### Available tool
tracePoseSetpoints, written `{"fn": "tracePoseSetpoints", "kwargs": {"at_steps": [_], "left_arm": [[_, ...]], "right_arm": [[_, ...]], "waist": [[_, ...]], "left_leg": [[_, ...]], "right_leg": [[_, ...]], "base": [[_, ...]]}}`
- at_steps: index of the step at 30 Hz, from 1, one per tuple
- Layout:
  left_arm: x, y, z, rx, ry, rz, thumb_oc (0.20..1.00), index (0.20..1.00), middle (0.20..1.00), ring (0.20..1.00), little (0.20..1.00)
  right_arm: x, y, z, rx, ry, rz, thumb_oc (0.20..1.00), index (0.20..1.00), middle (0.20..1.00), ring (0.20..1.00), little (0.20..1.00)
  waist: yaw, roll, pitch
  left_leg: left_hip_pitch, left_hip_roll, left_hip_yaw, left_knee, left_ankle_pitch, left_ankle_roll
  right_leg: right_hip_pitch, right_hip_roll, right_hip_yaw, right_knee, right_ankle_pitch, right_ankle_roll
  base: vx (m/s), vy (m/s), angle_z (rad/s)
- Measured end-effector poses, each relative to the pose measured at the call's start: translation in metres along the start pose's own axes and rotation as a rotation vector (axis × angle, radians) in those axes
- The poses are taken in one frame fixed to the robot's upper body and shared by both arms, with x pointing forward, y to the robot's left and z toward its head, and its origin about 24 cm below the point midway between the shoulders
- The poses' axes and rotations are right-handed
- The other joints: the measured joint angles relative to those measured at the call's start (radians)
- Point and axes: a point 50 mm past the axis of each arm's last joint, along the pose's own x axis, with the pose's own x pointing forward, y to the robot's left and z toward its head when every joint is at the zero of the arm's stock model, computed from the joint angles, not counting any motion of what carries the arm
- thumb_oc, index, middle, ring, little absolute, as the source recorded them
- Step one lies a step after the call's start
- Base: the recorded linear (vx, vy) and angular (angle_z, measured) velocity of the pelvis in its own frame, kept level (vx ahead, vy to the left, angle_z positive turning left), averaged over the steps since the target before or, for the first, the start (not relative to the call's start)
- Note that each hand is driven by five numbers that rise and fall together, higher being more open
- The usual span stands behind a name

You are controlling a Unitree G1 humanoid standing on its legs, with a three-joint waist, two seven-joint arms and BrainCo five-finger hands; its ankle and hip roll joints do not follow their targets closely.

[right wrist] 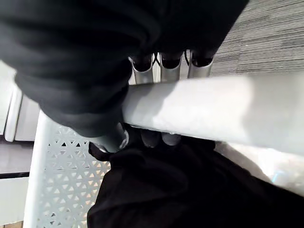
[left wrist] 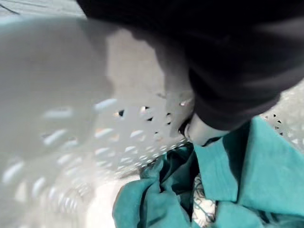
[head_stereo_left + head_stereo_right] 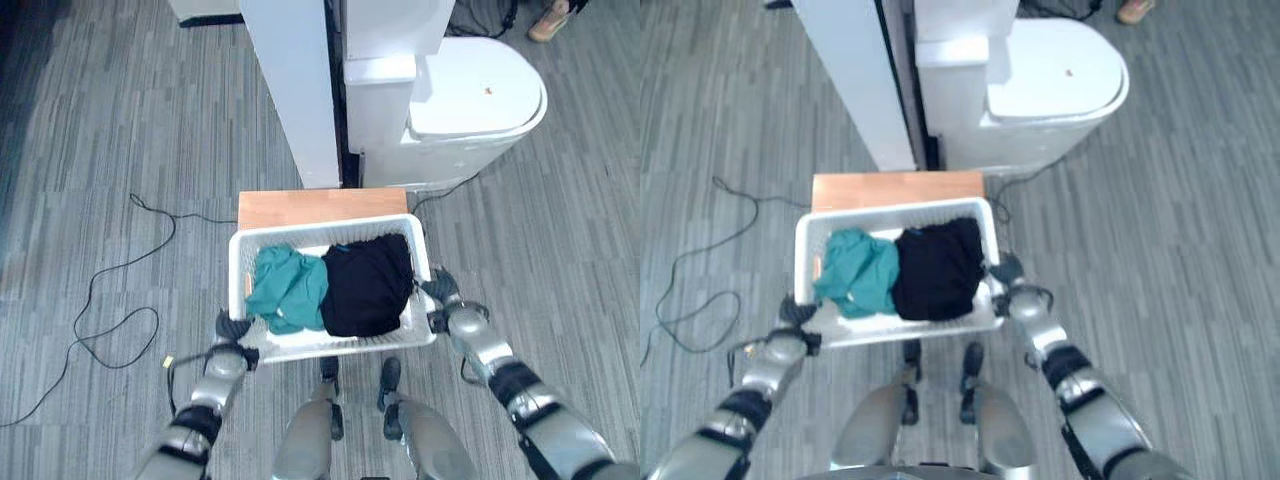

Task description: Grab the laundry basket,head to the washer,open it,put in the laundry and shut it.

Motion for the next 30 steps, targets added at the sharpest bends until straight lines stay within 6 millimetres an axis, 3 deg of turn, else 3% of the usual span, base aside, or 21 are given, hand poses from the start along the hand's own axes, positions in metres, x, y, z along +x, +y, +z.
{"fn": "tracePoseSetpoints", "kwargs": {"at_steps": [3, 5, 7, 9, 10, 11, 13, 15, 17, 19, 20, 21, 22, 23, 24, 25, 26, 27, 28, 29, 30], "left_arm": [[-0.020, -0.015, 0.000, -0.050, -0.053, -0.071, 0.200, 0.200, 0.200, 0.200, 0.200], [-0.027, -0.019, -0.001, -0.060, -0.060, -0.093, 0.200, 0.200, 0.200, 0.200, 0.200], [-0.038, -0.016, -0.003, -0.084, -0.074, -0.094, 0.200, 0.200, 0.200, 0.200, 0.200], [-0.040, -0.016, -0.007, -0.087, -0.067, -0.098, 0.200, 0.200, 0.200, 0.200, 0.200], [-0.042, -0.019, -0.005, -0.096, -0.078, -0.109, 0.200, 0.200, 0.200, 0.200, 0.200], [-0.041, -0.021, 0.000, -0.093, -0.095, -0.128, 0.200, 0.200, 0.200, 0.200, 0.200], [-0.039, -0.023, 0.013, -0.075, -0.144, -0.155, 0.200, 0.200, 0.200, 0.200, 0.200], [-0.040, -0.019, 0.019, -0.044, -0.176, -0.155, 0.200, 0.200, 0.200, 0.200, 0.200], [-0.037, -0.020, 0.028, -0.041, -0.205, -0.163, 0.200, 0.200, 0.200, 0.200, 0.200], [-0.037, -0.014, 0.031, -0.040, -0.222, -0.145, 0.200, 0.200, 0.200, 0.200, 0.200], [-0.034, -0.008, 0.038, -0.027, -0.243, -0.128, 0.200, 0.200, 0.200, 0.200, 0.200], [-0.031, -0.009, 0.047, -0.013, -0.275, -0.129, 0.200, 0.200, 0.200, 0.200, 0.200], [-0.037, -0.002, 0.039, -0.030, -0.259, -0.105, 0.200, 0.200, 0.200, 0.200, 0.200], [-0.047, -0.004, 0.013, -0.032, -0.183, -0.107, 0.200, 0.200, 0.200, 0.200, 0.200], [-0.059, -0.016, -0.014, -0.069, -0.089, -0.123, 0.200, 0.200, 0.200, 0.200, 0.200], [-0.061, -0.021, -0.018, -0.076, -0.070, -0.135, 0.200, 0.200, 0.200, 0.200, 0.200], [-0.060, -0.027, -0.018, -0.075, -0.065, -0.152, 0.200, 0.200, 0.200, 0.200, 0.200], [-0.059, -0.031, -0.017, -0.073, -0.067, -0.165, 0.200, 0.200, 0.200, 0.200, 0.200], [-0.057, -0.035, -0.013, -0.075, -0.077, -0.176, 0.200, 0.200, 0.200, 0.200, 0.200], [-0.055, -0.041, -0.004, -0.081, -0.106, -0.190, 0.200, 0.200, 0.200, 0.200, 0.200], [-0.054, -0.044, 0.001, -0.093, -0.119, -0.195, 0.200, 0.200, 0.200, 0.200, 0.200]], "right_arm": [[-0.031, -0.023, -0.024, 0.057, 0.003, -0.039, 0.200, 0.200, 0.200, 0.200, 0.200], [-0.044, -0.027, -0.035, 0.079, 0.023, -0.052, 0.200, 0.200, 0.200, 0.200, 0.200], [-0.057, -0.025, -0.032, 0.115, -0.019, -0.040, 0.200, 0.200, 0.200, 0.200, 0.200], [-0.059, -0.026, -0.031, 0.111, -0.031, -0.026, 0.200, 0.200, 0.200, 0.200, 0.200], [-0.063, -0.030, -0.029, 0.118, -0.047, -0.037, 0.200, 0.200, 0.200, 0.200, 0.200], [-0.066, -0.034, -0.031, 0.115, -0.048, -0.042, 0.200, 0.200, 0.200, 0.200, 0.200], [-0.074, -0.042, -0.039, 0.120, -0.028, -0.061, 0.200, 0.200, 0.200, 0.200, 0.200], [-0.079, -0.043, -0.030, 0.129, -0.073, -0.054, 0.200, 0.200, 0.200, 0.200, 0.200], [-0.080, -0.044, -0.023, 0.149, -0.103, -0.068, 0.200, 0.200, 0.200, 0.200, 0.200], [-0.077, -0.037, -0.019, 0.181, -0.120, -0.063, 0.200, 0.200, 0.200, 0.200, 0.200], [-0.078, -0.032, -0.020, 0.201, -0.119, -0.059, 0.200, 0.200, 0.200, 0.200, 0.200], [-0.084, -0.036, -0.029, 0.201, -0.088, -0.082, 0.200, 0.200, 0.200, 0.200, 0.200], [-0.081, -0.028, -0.030, 0.197, -0.073, -0.051, 0.200, 0.200, 0.200, 0.200, 0.200], [-0.089, -0.018, -0.036, 0.186, -0.060, -0.004, 0.200, 0.200, 0.200, 0.200, 0.200], [-0.100, -0.026, -0.044, 0.131, -0.034, 0.012, 0.200, 0.200, 0.200, 0.200, 0.200], [-0.102, -0.030, -0.045, 0.112, -0.026, 0.008, 0.200, 0.200, 0.200, 0.200, 0.200], [-0.099, -0.036, -0.046, 0.084, -0.012, 0.004, 0.200, 0.200, 0.200, 0.200, 0.200], [-0.098, -0.041, -0.046, 0.068, -0.010, -0.004, 0.200, 0.200, 0.200, 0.200, 0.200], [-0.098, -0.045, -0.046, 0.065, -0.010, -0.017, 0.200, 0.200, 0.200, 0.200, 0.200], [-0.098, -0.053, -0.044, 0.077, -0.019, -0.047, 0.200, 0.200, 0.200, 0.200, 0.200], [-0.099, -0.055, -0.041, 0.074, -0.031, -0.052, 0.200, 0.200, 0.200, 0.200, 0.200]], "waist": [[-0.011, -0.003, -0.002], [-0.033, -0.007, -0.003], [-0.027, -0.032, -0.012], [-0.040, -0.045, -0.023], [-0.050, -0.038, -0.042], [-0.081, -0.026, -0.053], [-0.137, -0.016, -0.064], [-0.144, -0.039, -0.080], [-0.187, -0.047, -0.085], [-0.187, -0.060, -0.091], [-0.200, -0.064, -0.094], [-0.219, -0.064, -0.094], [-0.192, -0.065, -0.096], [-0.177, -0.049, -0.124], [-0.182, -0.001, -0.179], [-0.183, 0.027, -0.197], [-0.176, 0.044, -0.207], [-0.149, 0.032, -0.200], [-0.133, 0.030, -0.200], [-0.127, 0.015, -0.196], [-0.133, -0.002, -0.197]], "left_leg": [[0.023, 0.010, 0.004, 0.004, -0.006, -0.008], [0.056, 0.014, 0.008, 0.011, -0.008, -0.011], [0.088, 0.006, 0.012, 0.043, -0.018, -0.024], [0.113, -0.009, -0.078, 0.063, -0.028, -0.027], [0.132, -0.033, -0.180, 0.057, -0.055, -0.055], [0.131, -0.026, -0.167, 0.058, -0.066, -0.058], [0.153, -0.019, -0.136, 0.038, -0.093, -0.027], [0.161, -0.023, -0.019, 0.033, -0.103, -0.011], [0.165, -0.023, 0.085, 0.025, -0.105, -0.005], [0.185, -0.010, 0.241, 0.016, -0.114, 0.012], [0.198, 0.005, 0.345, 0.020, -0.129, 0.034], [0.204, 0.018, 0.390, 0.023, -0.134, 0.038], [0.256, 0.077, 0.543, 0.029, -0.135, -0.030], [0.280, 0.125, 0.584, 0.102, -0.171, -0.024], [0.332, 0.172, 0.579, 0.210, -0.269, -0.052], [0.312, 0.199, 0.541, 0.257, -0.290, -0.040], [0.268, 0.253, 0.440, 0.433, -0.285, -0.046], [0.208, 0.255, 0.318, 0.569, -0.280, -0.074], [0.167, 0.242, 0.249, 0.635, -0.287, -0.093], [0.093, 0.201, 0.156, 0.683, -0.279, -0.122], [0.018, 0.146, 0.107, 0.642, -0.249, -0.125]], "right_leg": [[0.026, 0.011, 0.010, -0.009, 0.000, 0.001], [0.050, 0.015, 0.020, -0.014, -0.001, 0.003], [0.068, 0.017, 0.094, -0.012, 0.000, 0.005], [0.084, 0.019, 0.162, -0.022, 0.020, 0.004], [0.086, 0.022, 0.205, -0.038, 0.048, 0.008], [0.084, 0.025, 0.208, -0.046, 0.055, 0.013], [0.080, 0.039, 0.230, -0.050, 0.070, 0.017], [0.022, 0.049, 0.326, -0.029, 0.082, 0.047], [-0.012, 0.038, 0.368, -0.032, 0.093, 0.066], [-0.060, 0.005, 0.300, -0.035, 0.090, 0.062], [-0.087, -0.070, 0.097, -0.008, 0.095, 0.069], [-0.078, -0.142, -0.079, 0.004, 0.095, 0.070], [-0.067, -0.179, -0.350, 0.057, 0.049, 0.016], [-0.031, -0.249, -0.547, 0.150, -0.016, 0.019], [-0.037, -0.243, -0.491, 0.275, -0.073, -0.029], [-0.050, -0.211, -0.437, 0.283, -0.093, -0.028], [-0.059, -0.143, -0.330, 0.268, -0.107, -0.047], [-0.054, -0.119, -0.285, 0.248, -0.107, -0.047], [-0.048, -0.106, -0.263, 0.230, -0.102, -0.041], [-0.025, -0.099, -0.256, 0.190, -0.068, -0.023], [0.012, -0.096, -0.269, 0.155, -0.064, -0.024]], "base": [[0.03, -0.085, -0.08], [0.01, -0.010, -0.25], [-0.08, 0.083, -0.89], [-0.06, 0.072, -1.13], [-0.02, 0.079, -1.00], [-0.04, 0.105, -0.69], [-0.08, 0.084, -0.46], [-0.08, 0.047, -1.50], [-0.08, -0.011, -1.45], [-0.07, -0.083, -2.35], [0.05, -0.170, -2.67], [0.17, -0.270, -3.04], [0.38, -0.307, -2.62], [0.53, -0.395, -3.31], [0.54, -0.338, -2.48], [0.50, -0.369, -2.20], [0.27, -0.200, -1.48], [0.17, -0.172, -1.56], [0.09, -0.046, -1.37], [0.21, -0.090, -1.12], [0.32, -0.060, -0.99]]}}
